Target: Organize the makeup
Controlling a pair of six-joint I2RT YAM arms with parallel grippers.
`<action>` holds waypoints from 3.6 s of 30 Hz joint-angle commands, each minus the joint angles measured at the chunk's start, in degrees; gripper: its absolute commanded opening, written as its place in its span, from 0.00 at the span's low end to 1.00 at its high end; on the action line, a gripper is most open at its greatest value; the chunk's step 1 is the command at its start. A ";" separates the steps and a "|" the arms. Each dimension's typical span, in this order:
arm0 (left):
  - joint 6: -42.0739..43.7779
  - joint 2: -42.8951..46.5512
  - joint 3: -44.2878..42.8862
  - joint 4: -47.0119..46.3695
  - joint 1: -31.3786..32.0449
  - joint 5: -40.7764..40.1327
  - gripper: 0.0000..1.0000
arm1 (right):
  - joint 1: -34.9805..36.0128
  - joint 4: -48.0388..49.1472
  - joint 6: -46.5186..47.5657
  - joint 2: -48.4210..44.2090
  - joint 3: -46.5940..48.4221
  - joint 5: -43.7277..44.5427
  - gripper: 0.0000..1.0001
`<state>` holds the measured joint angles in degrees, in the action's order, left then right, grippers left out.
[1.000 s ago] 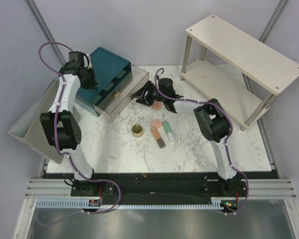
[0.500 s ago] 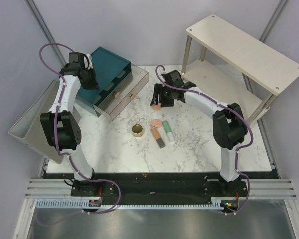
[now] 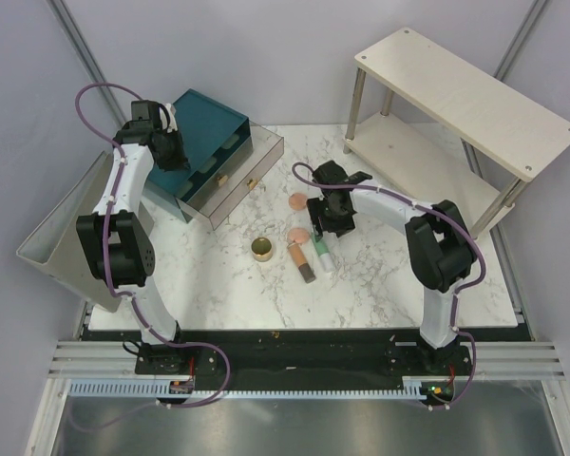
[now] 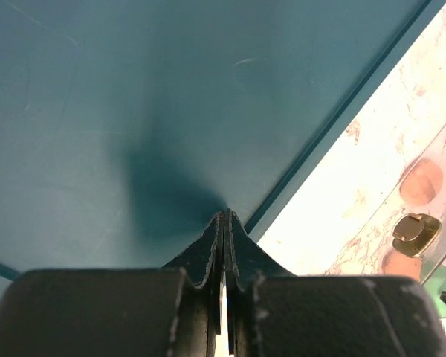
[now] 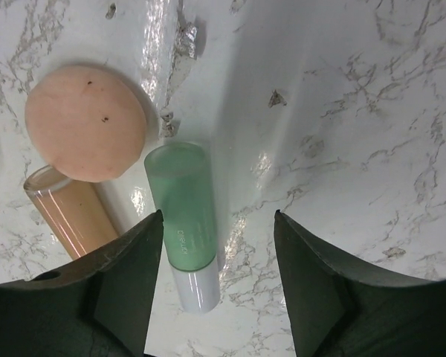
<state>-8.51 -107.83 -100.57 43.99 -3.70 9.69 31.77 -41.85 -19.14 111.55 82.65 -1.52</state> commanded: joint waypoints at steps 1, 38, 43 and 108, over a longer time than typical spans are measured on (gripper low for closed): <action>-0.10 -2.47 4.07 6.81 0.10 1.20 0.05 | 1.36 -1.40 1.73 -1.07 -1.00 1.61 0.68; -0.45 -3.26 3.81 6.81 0.01 2.61 0.06 | 1.81 6.58 -2.38 1.30 19.38 -15.17 0.00; -0.63 -3.70 3.54 6.81 0.01 3.23 0.06 | 1.45 23.15 -11.78 3.41 21.59 -25.54 0.00; 0.43 -5.55 2.14 7.69 0.01 4.81 0.08 | 5.23 -4.74 6.22 1.04 6.13 -11.93 0.64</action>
<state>-9.58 -108.95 -100.73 42.76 -4.05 15.18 35.09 -40.88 -16.14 113.10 91.33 -13.02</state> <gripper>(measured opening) 0.071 0.644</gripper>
